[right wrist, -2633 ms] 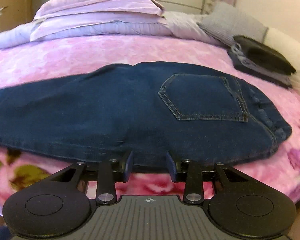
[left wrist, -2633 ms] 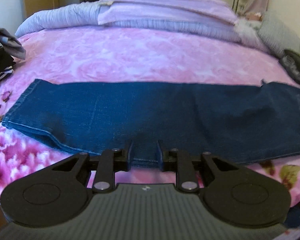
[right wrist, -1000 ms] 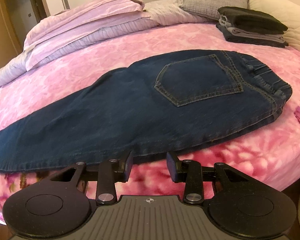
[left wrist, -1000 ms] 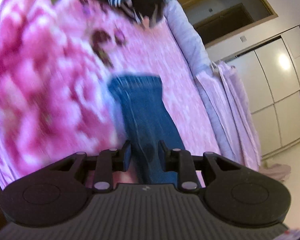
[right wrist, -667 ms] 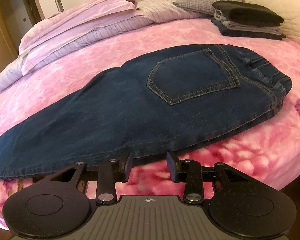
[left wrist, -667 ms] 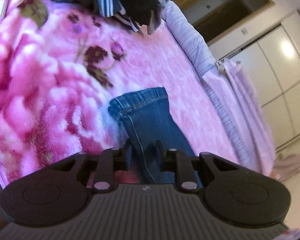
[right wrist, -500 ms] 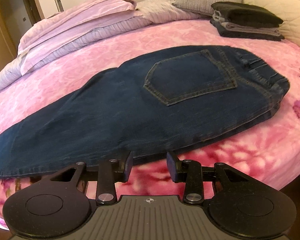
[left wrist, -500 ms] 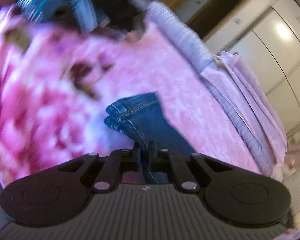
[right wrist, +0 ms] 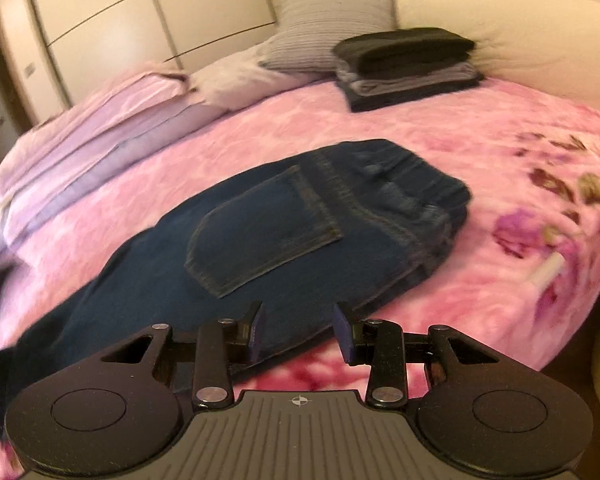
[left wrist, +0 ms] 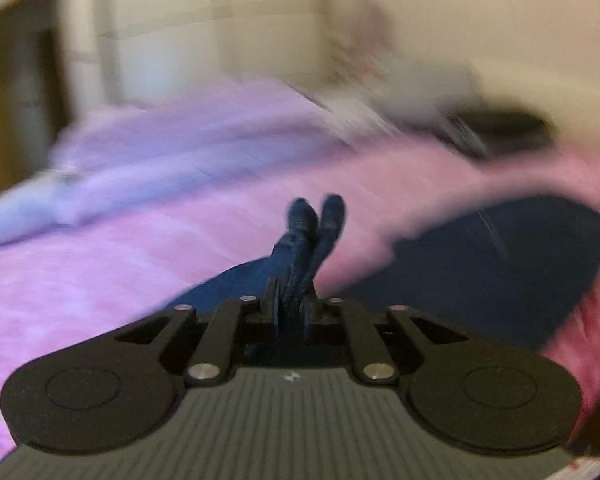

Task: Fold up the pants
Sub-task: 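Fold the hems over toward the waistband with the left gripper and release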

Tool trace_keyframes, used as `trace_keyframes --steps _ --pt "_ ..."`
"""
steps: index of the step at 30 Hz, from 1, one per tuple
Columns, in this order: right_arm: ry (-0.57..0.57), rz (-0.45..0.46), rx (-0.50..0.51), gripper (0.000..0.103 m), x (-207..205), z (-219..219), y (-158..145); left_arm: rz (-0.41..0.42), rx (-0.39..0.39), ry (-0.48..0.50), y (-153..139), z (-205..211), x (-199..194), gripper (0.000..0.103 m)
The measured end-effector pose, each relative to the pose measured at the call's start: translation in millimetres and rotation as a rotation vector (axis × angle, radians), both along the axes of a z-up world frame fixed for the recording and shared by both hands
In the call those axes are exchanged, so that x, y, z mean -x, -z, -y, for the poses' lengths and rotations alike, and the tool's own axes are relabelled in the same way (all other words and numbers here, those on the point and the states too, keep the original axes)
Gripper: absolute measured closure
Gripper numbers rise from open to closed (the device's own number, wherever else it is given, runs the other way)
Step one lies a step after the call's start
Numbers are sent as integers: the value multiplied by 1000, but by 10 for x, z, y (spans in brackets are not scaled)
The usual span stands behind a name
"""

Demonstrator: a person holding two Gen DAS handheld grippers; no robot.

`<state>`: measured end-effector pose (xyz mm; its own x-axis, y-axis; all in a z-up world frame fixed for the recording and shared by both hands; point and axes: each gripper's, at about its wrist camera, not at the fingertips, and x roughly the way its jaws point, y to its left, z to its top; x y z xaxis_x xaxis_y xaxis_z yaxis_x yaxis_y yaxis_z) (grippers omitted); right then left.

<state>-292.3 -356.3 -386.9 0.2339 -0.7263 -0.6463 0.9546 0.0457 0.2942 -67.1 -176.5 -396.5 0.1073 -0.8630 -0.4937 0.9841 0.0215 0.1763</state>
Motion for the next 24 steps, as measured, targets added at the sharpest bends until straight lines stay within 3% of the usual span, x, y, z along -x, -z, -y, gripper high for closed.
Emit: trace_keyframes --steps 2,4,5,9,13,17,24 --pt "11 29 -28 69 66 -10 38 31 -153 35 451 169 254 91" --pt "3 54 -39 69 87 -37 67 60 -113 17 632 102 343 92" --pt "-8 58 -39 69 79 -55 74 58 -114 21 623 86 337 91" --pt "-76 95 -36 69 -143 -36 101 -95 -154 30 419 64 106 67" --pt "-157 190 -47 69 -475 -16 87 -216 -121 19 137 -149 -163 67" --pt "-258 304 -94 69 -844 5 125 -314 -75 -64 -74 -457 -537 68" --pt "-290 634 -265 69 -1253 101 391 -356 -71 -186 -84 -712 -1036 70"
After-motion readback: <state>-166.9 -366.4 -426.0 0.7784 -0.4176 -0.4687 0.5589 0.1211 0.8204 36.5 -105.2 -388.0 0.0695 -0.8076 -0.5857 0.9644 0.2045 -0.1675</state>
